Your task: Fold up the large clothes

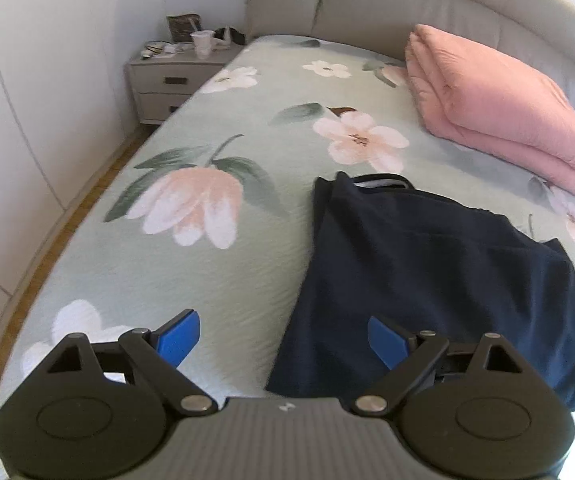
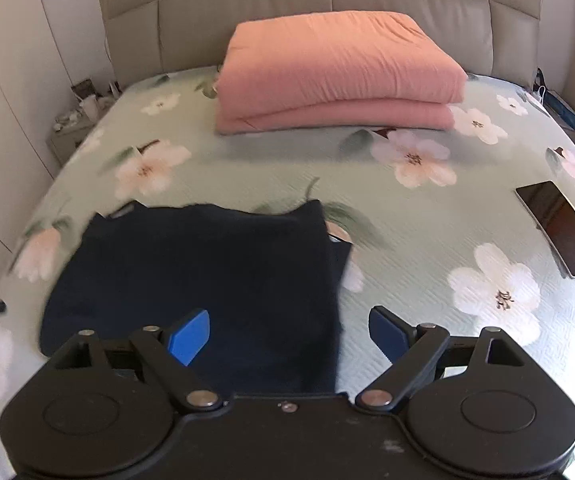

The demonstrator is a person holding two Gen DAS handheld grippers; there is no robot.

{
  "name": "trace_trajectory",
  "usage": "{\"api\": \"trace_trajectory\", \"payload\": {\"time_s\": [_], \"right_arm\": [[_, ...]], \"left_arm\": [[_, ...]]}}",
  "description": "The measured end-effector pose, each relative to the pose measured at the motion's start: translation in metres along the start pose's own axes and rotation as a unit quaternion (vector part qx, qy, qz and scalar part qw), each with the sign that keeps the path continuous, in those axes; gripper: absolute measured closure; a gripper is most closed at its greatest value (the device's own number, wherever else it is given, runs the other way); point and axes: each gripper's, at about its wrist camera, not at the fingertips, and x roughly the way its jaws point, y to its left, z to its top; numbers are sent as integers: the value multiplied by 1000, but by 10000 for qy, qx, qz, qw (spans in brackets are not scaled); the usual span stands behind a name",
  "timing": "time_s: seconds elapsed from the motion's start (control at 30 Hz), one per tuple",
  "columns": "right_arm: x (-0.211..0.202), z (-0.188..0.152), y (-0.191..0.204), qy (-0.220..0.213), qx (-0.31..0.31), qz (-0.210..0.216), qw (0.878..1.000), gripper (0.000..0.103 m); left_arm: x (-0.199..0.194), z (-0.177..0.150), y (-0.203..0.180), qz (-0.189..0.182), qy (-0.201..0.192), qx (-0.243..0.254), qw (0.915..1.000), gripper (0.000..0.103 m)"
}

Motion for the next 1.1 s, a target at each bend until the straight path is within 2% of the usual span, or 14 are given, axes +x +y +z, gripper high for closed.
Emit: {"api": "trace_trajectory", "payload": {"time_s": [0.07,0.17,0.3,0.4,0.53,0.6,0.67,0.73,0.8,0.9,0.97,1.0,1.03,1.1], "right_arm": [[-2,12,8,-30,88,69,9999,1],[-12,20,32,52,-169,233,9996,1],[-22,47,70,269,-606,-411,9970,1],[-17,56,92,85,-522,-406,9978,1],[28,45,109,156,-442,-351,9983,1],[59,30,110,269,-425,-264,9984,1],[93,17,109,465,-392,-370,9975,1],[138,9,110,698,-682,-486,9940,1],[177,13,113,918,-964,-447,9901,1],[228,22,108,1289,-976,-140,9867,0],[260,15,103,2000,-989,184,9746,0],[274,5,100,2237,-1014,140,9693,0],[282,-3,94,2265,-922,48,9696,0],[279,-16,80,1942,-477,147,9797,0]], "left_arm": [[-13,-4,-1,61,6,117,9999,10],[-29,-3,1,-30,-42,178,9998,9],[-32,2,11,-340,-99,-84,9993,9],[-28,2,20,-649,-112,-114,9978,9],[-3,5,28,-913,-122,-18,9957,9],[17,9,26,-883,-65,114,9960,9],[47,15,21,-857,37,277,9959,9],[76,24,14,-918,134,373,9950,9],[107,33,9,-1187,274,379,9918,10],[145,40,5,-1591,574,144,9855,13],[160,38,6,-1683,739,-221,9827,13],[163,35,7,-1679,831,-415,9814,13],[164,31,8,-1623,927,-576,9807,14],[159,21,8,-1472,1020,-729,9811,14]]}}
